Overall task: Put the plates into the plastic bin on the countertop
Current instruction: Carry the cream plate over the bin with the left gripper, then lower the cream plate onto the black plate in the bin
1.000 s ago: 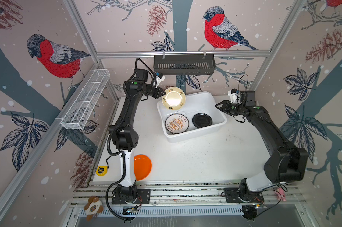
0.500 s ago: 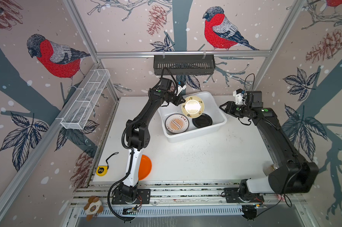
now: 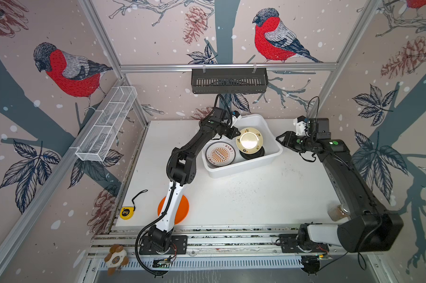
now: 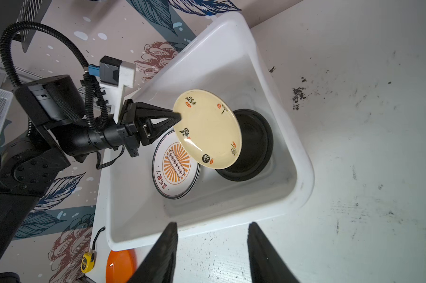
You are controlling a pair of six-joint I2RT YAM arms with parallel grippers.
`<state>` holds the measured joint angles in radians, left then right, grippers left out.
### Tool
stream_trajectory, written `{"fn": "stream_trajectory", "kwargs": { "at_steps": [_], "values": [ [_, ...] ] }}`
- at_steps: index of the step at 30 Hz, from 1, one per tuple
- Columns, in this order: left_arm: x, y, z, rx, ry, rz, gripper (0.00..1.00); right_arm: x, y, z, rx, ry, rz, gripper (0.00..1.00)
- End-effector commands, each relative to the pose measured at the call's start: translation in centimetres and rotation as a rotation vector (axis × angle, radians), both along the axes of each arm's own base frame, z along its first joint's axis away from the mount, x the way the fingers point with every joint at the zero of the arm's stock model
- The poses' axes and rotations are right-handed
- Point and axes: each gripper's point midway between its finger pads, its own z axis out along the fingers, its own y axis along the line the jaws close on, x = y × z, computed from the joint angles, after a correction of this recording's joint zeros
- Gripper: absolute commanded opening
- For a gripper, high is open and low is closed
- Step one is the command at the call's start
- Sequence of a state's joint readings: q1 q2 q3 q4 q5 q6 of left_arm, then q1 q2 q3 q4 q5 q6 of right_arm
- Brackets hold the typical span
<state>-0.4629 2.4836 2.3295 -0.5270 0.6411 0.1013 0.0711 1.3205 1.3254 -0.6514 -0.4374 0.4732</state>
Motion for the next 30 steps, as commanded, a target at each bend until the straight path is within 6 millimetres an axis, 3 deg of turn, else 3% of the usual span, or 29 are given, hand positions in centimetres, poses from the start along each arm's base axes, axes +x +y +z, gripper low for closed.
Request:
{"fn": "stream_trajectory", "kwargs": {
  "at_steps": [1, 12, 30],
  "values": [
    [0.7, -1.0, 0.1, -0.037, -0.026, 0.003, 0.0, -0.2, -0.2, 0.2, 0.003, 0.005, -0.024, 0.48],
    [-0.1, -2.0, -3.2, -0.005, 0.019, -0.023, 0.0, -0.1, 0.0, 0.0, 0.008, 0.01, -0.036, 0.48],
    [-0.3, -3.0, -5.8, -0.006, 0.069, -0.013, 0.0, 0.5, 0.4, -1.3, 0.003, 0.044, -0.022, 0.48]
  ]
}}
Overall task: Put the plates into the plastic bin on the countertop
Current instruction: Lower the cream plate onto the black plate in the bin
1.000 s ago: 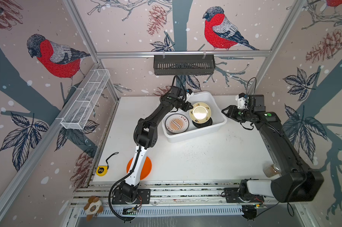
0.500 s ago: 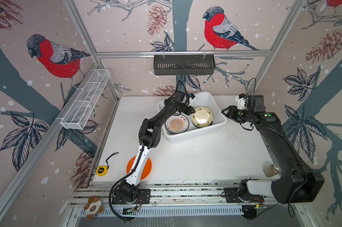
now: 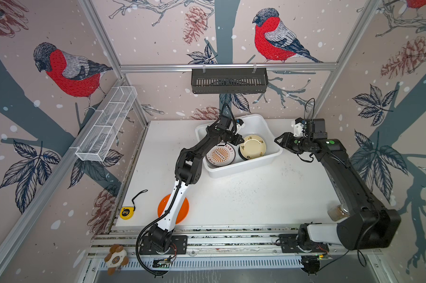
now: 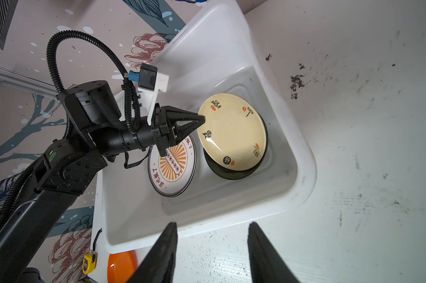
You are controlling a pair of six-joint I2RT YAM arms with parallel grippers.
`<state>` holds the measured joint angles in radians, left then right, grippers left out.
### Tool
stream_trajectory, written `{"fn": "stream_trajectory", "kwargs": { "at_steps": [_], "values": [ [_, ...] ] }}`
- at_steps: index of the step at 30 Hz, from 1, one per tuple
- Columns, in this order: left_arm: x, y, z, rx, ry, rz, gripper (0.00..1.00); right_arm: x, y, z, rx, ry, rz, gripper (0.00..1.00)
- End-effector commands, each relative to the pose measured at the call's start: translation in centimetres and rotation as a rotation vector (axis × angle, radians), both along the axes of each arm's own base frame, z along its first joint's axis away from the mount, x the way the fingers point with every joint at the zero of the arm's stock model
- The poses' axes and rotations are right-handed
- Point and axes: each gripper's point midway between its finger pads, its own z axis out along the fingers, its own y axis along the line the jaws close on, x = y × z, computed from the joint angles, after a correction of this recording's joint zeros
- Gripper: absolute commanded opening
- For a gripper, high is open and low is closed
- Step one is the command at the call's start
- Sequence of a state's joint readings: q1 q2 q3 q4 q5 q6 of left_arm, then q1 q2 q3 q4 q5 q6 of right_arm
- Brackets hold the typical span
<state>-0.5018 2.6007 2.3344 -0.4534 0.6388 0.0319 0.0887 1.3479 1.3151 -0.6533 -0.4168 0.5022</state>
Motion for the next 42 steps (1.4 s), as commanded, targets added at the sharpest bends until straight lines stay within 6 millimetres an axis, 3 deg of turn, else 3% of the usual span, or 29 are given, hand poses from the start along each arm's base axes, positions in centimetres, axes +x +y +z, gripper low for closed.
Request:
{"fn": "stream_trajectory", "kwargs": {
  "at_steps": [1, 13, 28, 34, 42],
  "values": [
    [0.0, -0.4, 0.1, -0.01, -0.019, -0.015, 0.0, 0.3, 0.0, 0.2, 0.002, -0.005, -0.005, 0.48],
    [-0.1, -0.3, 0.6, -0.011, -0.003, -0.014, 0.0, 0.7, 0.2, -0.2, 0.005, -0.001, 0.0, 0.48],
    [-0.4, -0.2, 6.4, -0.114, 0.024, 0.011, 0.0, 1.1, 0.2, 0.1, 0.014, -0.01, 0.001, 0.48],
    [-0.7, 0.3, 5.4, -0.084, 0.056, 0.029, 0.0, 1.0, 0.2, -0.1, 0.012, -0.005, 0.001, 0.48],
    [-0.4, 1.0, 2.3, -0.044, 0.096, 0.054, 0.0, 1.1, 0.4, -0.4, 0.015, 0.001, 0.006, 0.48]
  ]
}}
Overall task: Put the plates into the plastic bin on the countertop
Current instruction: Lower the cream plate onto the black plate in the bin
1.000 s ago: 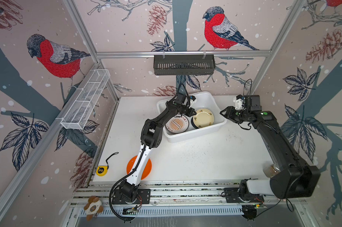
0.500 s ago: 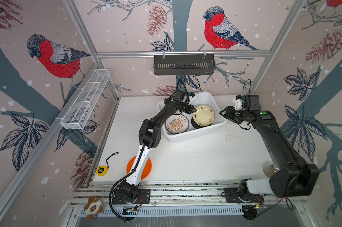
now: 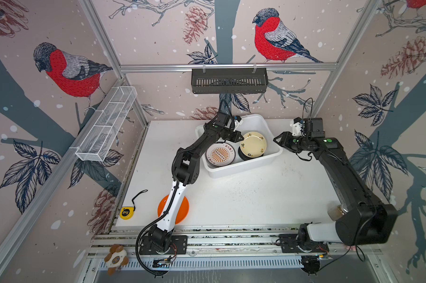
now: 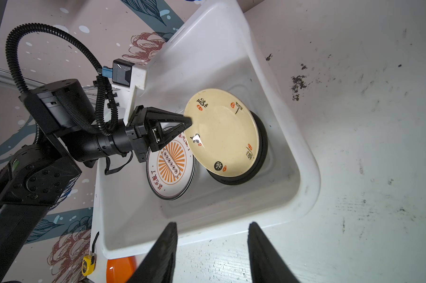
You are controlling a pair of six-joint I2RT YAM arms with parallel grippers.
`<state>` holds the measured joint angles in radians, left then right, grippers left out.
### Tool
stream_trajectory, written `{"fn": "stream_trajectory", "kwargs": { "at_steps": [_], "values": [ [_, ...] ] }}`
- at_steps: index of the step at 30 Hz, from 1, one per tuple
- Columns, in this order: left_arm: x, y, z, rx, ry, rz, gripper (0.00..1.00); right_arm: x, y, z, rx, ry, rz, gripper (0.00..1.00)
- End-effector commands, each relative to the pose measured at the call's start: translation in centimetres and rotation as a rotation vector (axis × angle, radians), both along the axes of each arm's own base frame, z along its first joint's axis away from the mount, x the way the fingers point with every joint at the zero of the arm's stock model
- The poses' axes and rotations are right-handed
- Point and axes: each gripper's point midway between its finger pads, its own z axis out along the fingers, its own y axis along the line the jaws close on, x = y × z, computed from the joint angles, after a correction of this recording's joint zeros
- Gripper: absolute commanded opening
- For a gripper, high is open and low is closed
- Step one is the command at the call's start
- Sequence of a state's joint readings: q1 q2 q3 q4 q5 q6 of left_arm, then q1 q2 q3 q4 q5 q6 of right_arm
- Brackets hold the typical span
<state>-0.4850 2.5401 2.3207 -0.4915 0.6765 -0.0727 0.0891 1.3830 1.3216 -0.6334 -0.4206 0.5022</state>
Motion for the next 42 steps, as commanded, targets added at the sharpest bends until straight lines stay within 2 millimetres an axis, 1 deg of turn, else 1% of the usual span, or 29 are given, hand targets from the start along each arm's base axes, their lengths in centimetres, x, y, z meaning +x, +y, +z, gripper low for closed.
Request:
{"fn": "stream_trajectory", "kwargs": {
  "at_steps": [1, 8, 12, 23, 33, 42],
  "values": [
    [0.2, 0.2, -0.9, 0.007, 0.01, 0.004, 0.0, 0.2, 0.2, 0.2, 0.013, -0.006, 0.001, 0.48],
    [0.3, 0.5, -3.2, 0.041, 0.027, 0.013, 0.0, 0.3, 0.2, 0.1, 0.01, -0.004, 0.003, 0.48],
    [0.8, 0.7, -3.3, 0.04, 0.019, 0.024, 0.0, 0.3, 0.2, 0.0, 0.01, -0.002, 0.004, 0.48],
    [0.7, 0.7, -4.2, 0.047, 0.029, 0.017, 0.0, 0.5, 0.2, -0.3, 0.011, 0.005, 0.003, 0.48],
    [0.7, 0.6, -4.6, 0.048, 0.034, 0.017, 0.04, 0.6, 0.3, -0.5, 0.013, 0.009, 0.005, 0.48],
    [0.8, 0.6, -4.3, 0.044, 0.03, 0.016, 0.1, 0.6, 0.3, -0.5, 0.012, 0.005, 0.008, 0.48]
  ]
}}
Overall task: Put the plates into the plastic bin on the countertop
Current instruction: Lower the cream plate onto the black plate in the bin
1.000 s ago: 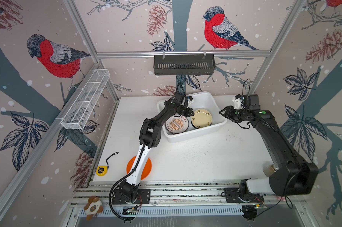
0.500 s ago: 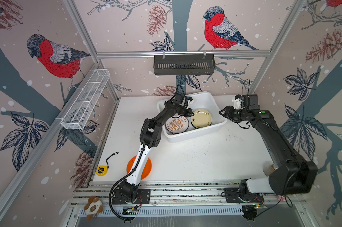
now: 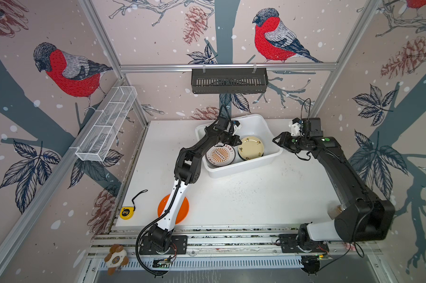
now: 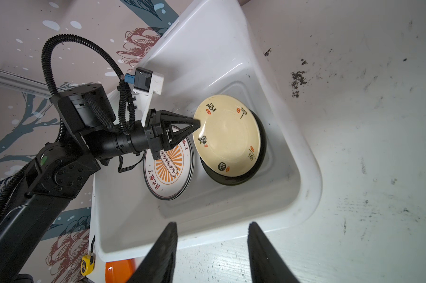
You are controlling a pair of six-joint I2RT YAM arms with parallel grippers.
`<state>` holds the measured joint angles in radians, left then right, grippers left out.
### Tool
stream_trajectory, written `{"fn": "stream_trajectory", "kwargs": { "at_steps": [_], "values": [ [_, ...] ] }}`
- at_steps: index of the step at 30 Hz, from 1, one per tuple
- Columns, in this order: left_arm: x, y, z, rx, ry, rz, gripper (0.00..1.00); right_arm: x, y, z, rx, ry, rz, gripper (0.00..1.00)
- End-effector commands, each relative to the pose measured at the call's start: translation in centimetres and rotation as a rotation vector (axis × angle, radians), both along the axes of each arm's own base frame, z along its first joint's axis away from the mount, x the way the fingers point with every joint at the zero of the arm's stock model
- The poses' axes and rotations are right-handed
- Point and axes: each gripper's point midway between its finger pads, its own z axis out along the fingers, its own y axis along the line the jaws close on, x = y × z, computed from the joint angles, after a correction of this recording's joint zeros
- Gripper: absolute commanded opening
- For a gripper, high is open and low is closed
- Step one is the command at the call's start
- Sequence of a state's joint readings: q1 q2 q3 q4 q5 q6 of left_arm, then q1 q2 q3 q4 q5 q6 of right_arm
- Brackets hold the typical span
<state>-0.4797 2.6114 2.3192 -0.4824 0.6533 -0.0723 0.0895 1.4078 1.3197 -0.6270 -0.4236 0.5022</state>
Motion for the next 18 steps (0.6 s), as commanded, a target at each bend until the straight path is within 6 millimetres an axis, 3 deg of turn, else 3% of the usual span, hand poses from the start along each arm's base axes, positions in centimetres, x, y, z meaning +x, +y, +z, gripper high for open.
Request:
{"fn": "stream_trajectory", "kwargs": {
  "at_steps": [1, 18],
  "values": [
    [0.29, 0.13, 0.14, 0.0, -0.018, -0.004, 0.11, 0.15, 0.24, 0.27, 0.012, -0.013, 0.007, 0.48],
    [-0.04, -0.06, 0.02, -0.006, -0.004, -0.011, 0.19, 0.12, 0.26, 0.35, 0.015, -0.018, 0.007, 0.49]
  ]
}}
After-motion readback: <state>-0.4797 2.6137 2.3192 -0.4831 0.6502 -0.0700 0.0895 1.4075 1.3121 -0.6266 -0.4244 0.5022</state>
